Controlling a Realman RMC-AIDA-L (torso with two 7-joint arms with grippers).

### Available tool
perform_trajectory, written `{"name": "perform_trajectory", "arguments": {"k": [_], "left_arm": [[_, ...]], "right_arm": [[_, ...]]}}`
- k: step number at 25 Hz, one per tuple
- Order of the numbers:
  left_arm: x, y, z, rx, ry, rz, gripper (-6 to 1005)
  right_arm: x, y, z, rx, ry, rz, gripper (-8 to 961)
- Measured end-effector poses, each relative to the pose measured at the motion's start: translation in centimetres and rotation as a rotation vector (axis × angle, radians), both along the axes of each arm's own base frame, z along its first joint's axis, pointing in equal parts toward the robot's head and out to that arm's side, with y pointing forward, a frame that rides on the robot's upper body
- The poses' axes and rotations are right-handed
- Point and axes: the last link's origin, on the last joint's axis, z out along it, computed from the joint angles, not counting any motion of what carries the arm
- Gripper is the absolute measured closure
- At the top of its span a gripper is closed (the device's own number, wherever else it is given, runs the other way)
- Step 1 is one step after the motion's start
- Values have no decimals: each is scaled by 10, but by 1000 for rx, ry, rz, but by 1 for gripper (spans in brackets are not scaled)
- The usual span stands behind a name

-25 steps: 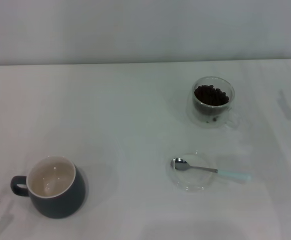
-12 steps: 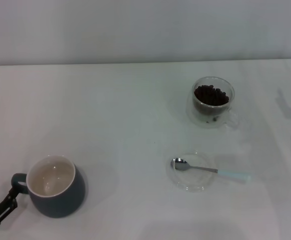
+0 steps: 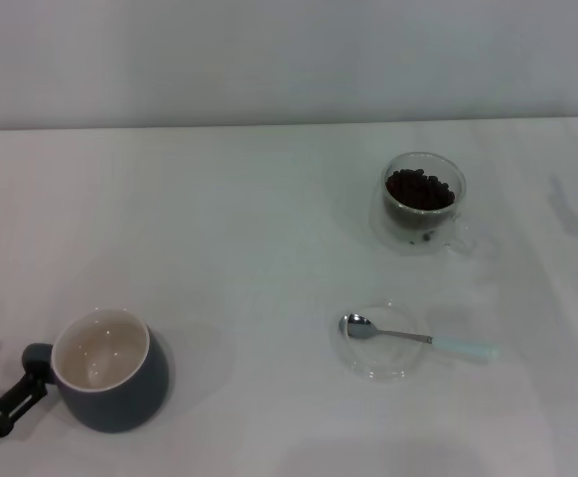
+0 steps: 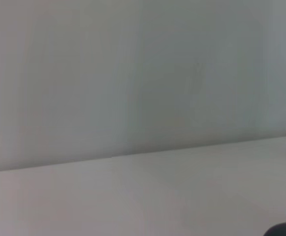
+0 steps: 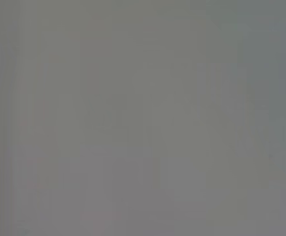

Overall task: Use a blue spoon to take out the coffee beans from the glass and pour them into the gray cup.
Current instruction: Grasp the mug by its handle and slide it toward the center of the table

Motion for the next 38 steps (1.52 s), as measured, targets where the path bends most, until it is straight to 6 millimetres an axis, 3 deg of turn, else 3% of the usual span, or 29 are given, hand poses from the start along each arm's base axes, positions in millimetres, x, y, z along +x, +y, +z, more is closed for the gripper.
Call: {"name": "perform_trajectory", "arguments": {"k": [30,38], "left_arm": [[14,21,-11,2,-26,-7,119],[20,21,-17,18,-63,-7,378]], "right_arm": [[1,-2,4,16,-5,6,80],[2,-2,6,18,-8,3,80]]}}
